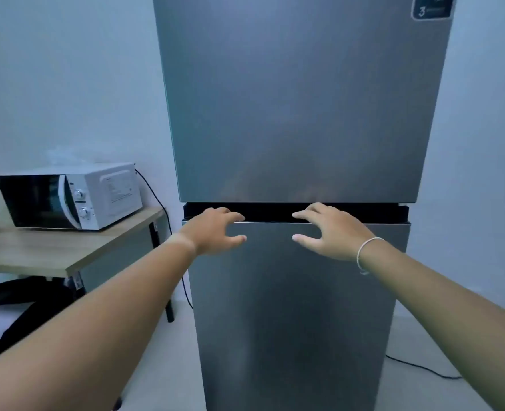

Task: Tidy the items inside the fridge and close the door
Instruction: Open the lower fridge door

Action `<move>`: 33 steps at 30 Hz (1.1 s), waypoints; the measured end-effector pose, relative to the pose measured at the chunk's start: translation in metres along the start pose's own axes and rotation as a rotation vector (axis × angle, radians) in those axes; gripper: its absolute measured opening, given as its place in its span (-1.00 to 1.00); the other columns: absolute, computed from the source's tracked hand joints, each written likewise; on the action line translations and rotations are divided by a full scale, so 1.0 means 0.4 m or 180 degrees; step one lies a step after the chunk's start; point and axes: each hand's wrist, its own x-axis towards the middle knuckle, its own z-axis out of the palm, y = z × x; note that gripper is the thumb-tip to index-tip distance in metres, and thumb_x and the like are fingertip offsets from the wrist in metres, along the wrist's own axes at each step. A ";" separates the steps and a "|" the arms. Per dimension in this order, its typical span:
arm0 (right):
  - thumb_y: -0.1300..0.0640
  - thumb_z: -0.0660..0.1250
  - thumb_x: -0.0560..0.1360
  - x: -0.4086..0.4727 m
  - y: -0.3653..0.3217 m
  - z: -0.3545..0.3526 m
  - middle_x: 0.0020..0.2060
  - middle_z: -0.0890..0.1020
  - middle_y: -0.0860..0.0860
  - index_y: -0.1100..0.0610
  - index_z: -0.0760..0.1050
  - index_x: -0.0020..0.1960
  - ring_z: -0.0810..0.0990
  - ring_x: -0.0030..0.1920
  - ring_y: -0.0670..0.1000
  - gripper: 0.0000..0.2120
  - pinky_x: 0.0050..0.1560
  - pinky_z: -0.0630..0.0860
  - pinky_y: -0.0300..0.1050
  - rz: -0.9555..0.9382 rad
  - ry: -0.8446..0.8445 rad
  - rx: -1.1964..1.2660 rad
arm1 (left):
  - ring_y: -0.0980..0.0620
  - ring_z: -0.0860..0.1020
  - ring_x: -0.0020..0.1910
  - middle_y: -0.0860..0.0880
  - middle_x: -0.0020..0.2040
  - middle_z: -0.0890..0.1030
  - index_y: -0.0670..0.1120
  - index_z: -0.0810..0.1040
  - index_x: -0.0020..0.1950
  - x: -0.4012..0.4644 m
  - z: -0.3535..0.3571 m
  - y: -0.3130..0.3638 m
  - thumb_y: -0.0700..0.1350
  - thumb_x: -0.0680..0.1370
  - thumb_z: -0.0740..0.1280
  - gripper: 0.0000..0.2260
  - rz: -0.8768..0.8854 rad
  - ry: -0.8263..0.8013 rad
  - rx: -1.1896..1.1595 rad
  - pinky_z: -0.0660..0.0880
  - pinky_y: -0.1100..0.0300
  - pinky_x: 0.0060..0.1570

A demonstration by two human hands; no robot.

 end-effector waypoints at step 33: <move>-0.09 0.32 0.46 0.135 -0.101 0.218 0.30 0.38 0.05 0.03 0.21 0.41 0.33 0.32 0.15 -0.41 0.47 0.01 0.21 0.0793 0.0445 -0.0843 | -0.20 0.30 0.36 -0.03 0.44 0.33 -0.07 0.20 0.47 0.029 0.072 -0.117 0.14 0.52 0.19 -0.42 -0.0519 0.0085 0.0696 0.23 0.01 0.41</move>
